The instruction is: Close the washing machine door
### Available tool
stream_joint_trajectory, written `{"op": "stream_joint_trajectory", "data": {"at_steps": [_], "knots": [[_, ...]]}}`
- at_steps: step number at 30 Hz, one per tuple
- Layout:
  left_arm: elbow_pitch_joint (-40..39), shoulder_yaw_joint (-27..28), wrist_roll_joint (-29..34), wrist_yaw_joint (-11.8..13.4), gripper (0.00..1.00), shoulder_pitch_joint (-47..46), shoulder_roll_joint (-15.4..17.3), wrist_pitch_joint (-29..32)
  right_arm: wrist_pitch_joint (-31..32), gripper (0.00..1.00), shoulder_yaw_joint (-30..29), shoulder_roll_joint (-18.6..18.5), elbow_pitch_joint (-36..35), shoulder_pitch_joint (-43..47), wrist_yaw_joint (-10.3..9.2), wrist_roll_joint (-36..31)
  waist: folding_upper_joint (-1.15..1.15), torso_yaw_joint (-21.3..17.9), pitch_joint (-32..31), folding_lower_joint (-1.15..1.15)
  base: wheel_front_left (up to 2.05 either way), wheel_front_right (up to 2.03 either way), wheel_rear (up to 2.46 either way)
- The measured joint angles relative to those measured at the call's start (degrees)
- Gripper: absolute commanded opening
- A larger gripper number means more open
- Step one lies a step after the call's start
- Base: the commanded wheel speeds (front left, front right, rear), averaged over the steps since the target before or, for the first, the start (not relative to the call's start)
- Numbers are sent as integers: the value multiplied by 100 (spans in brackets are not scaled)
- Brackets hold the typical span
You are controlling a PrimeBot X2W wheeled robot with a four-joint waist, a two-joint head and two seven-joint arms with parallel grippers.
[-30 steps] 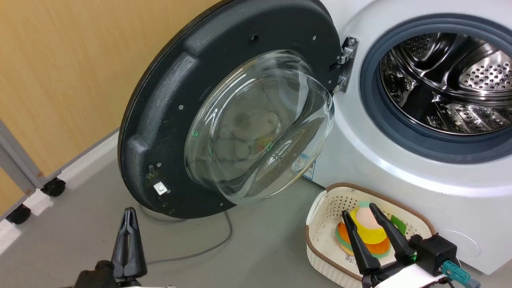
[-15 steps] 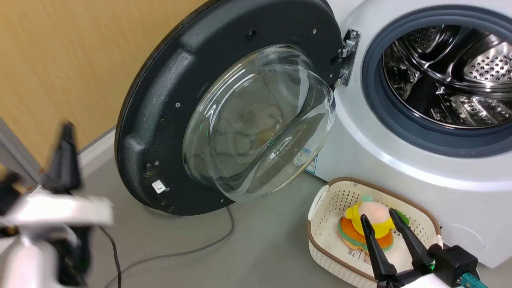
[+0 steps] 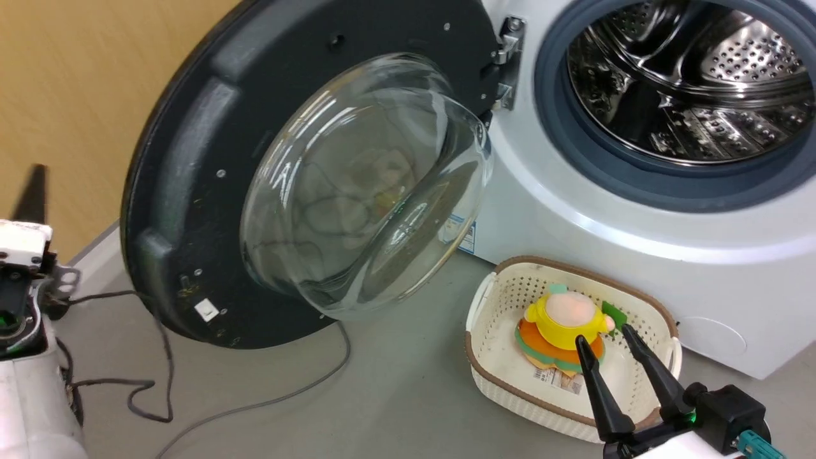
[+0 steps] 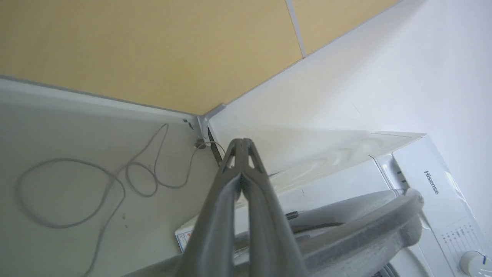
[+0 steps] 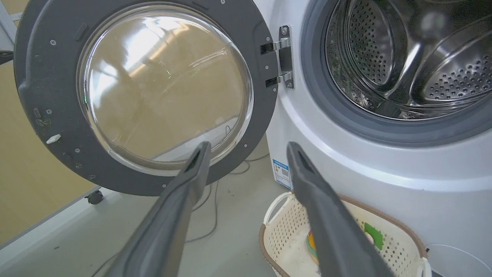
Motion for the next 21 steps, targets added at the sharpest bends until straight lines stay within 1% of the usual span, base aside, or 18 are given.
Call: {"op": "stream_joint_trajectory", "data": {"at_steps": [3,6,8,9,11,13,16,17,18,19,21], "knots": [[244,73,-488,94,0,-139,-96,587,0,100,-3,-11,-1,0,0,1,0,-51,20,0,0,0,0],[287,24,-800,94,0,-180,-179,1135,0,100,-23,-21,1,1,0,1,0,-79,32,0,0,0,0],[268,-51,-948,98,0,-171,-226,1517,0,100,-36,-24,7,1,0,1,0,-95,23,0,0,0,0],[236,-73,-1004,148,0,-159,-232,1670,-1,100,-45,-23,10,2,0,1,0,-105,12,0,0,0,0],[119,-154,-1066,187,0,-59,-188,1991,-8,100,-56,-20,22,2,0,1,0,-122,-12,0,0,0,0],[-23,-225,-1120,194,0,84,-188,2245,-14,100,-53,-18,40,3,0,1,0,-135,-44,0,0,0,0],[-257,-298,-1225,240,0,336,-289,2540,-33,100,-47,0,86,9,0,2,0,-154,-121,0,0,0,0],[-582,-360,-1332,305,0,588,-407,2750,-63,100,-83,49,145,27,0,9,0,-172,-223,0,0,0,0],[-698,-381,-1360,334,0,666,-447,2820,-75,100,-100,66,165,52,0,15,0,-178,-260,0,0,0,0],[-1103,-416,-1503,453,0,908,-578,3051,-77,100,-120,110,210,105,0,29,0,-204,-371,0,0,0,0],[-1427,-458,-1644,503,0,1083,-698,3230,-79,100,-142,124,236,127,0,35,0,-234,-433,0,0,0,0]]}}
